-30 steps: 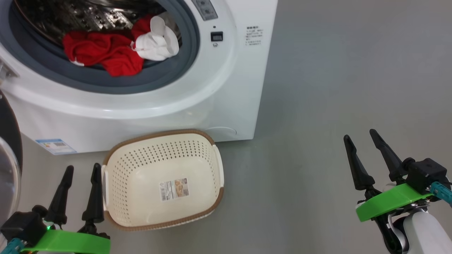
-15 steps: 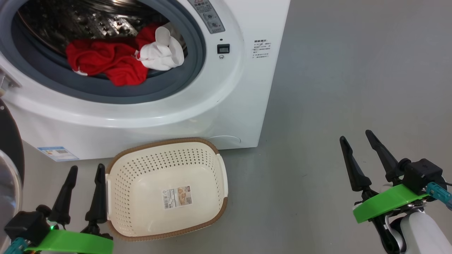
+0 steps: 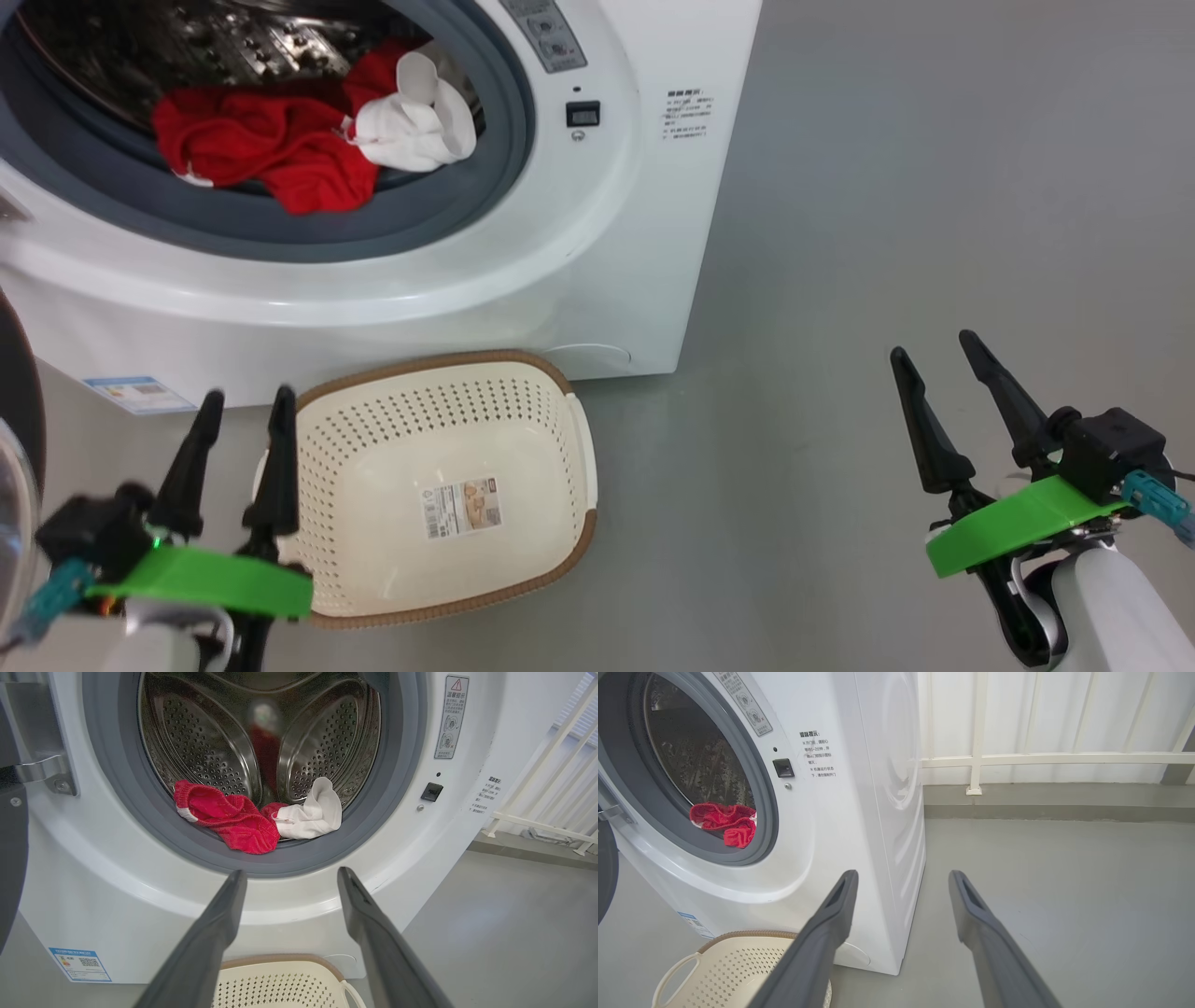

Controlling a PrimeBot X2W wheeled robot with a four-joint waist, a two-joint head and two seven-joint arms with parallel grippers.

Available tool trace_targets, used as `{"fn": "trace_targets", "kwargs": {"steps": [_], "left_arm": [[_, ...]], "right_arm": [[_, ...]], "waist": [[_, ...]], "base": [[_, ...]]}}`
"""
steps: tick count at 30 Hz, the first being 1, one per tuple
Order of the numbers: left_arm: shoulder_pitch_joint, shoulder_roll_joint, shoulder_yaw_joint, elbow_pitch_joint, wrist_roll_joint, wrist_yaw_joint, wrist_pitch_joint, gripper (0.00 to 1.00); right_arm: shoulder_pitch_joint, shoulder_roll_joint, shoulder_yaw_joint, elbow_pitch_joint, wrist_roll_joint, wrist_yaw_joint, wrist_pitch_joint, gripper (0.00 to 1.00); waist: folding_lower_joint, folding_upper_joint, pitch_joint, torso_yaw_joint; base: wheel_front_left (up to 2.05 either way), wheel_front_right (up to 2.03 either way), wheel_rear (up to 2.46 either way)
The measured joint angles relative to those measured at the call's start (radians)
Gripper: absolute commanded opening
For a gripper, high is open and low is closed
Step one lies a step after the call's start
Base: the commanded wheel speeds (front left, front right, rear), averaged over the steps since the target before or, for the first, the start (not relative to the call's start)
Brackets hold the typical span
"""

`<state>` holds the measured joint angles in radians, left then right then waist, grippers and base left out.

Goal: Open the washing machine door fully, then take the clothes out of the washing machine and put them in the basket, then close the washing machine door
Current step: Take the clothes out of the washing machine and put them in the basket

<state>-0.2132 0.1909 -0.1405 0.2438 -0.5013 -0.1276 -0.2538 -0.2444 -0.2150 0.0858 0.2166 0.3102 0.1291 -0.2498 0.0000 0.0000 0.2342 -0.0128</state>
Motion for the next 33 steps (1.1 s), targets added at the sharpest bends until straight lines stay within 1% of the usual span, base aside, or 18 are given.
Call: {"fn": "trace_targets", "kwargs": {"steps": [3, 12, 21, 26, 31, 33], "left_arm": [[-0.084, 0.009, -0.032, 0.058, -0.005, 0.0, 0.0, 1.0], [-0.381, 0.059, -0.136, 0.278, -0.065, 0.0, 0.011, 1.0], [-0.659, 0.093, -0.227, 0.466, -0.129, 0.0, 0.104, 1.0], [-0.775, 0.121, -0.293, 0.537, -0.167, 0.0, 0.15, 1.0], [-0.855, 0.144, -0.367, 0.589, -0.193, 0.0, 0.187, 1.0], [-0.884, 0.158, -0.394, 0.605, -0.22, 0.0, 0.202, 1.0]], "right_arm": [[-0.01, 0.004, 0.001, -0.005, -0.001, 0.0, 0.0, 1.0], [-0.066, 0.027, 0.018, -0.01, -0.003, 0.0, 0.0, 1.0], [-0.133, 0.058, 0.037, -0.012, -0.01, 0.0, 0.0, 1.0], [-0.174, 0.07, 0.054, -0.013, -0.01, 0.0, 0.0, 1.0], [-0.195, 0.088, 0.06, -0.016, -0.01, 0.0, 0.0, 1.0], [-0.2, 0.091, 0.062, -0.016, -0.01, 0.0, 0.0, 1.0]], "waist": [[0.0, 0.0, 0.019, -0.003], [0.0, 0.0, 0.091, -0.025], [0.0, 0.0, 0.181, -0.06], [0.0, 0.0, 0.229, -0.082], [0.0, 0.0, 0.272, -0.106], [0.0, 0.0, 0.287, -0.115]], "base": [[0.0, 0.0, 0.0], [0.0, 0.0, 0.0], [0.0, 0.0, 0.0], [0.0, 0.0, 0.0], [0.0, 0.0, 0.0], [0.0, 0.0, 0.0]]}}
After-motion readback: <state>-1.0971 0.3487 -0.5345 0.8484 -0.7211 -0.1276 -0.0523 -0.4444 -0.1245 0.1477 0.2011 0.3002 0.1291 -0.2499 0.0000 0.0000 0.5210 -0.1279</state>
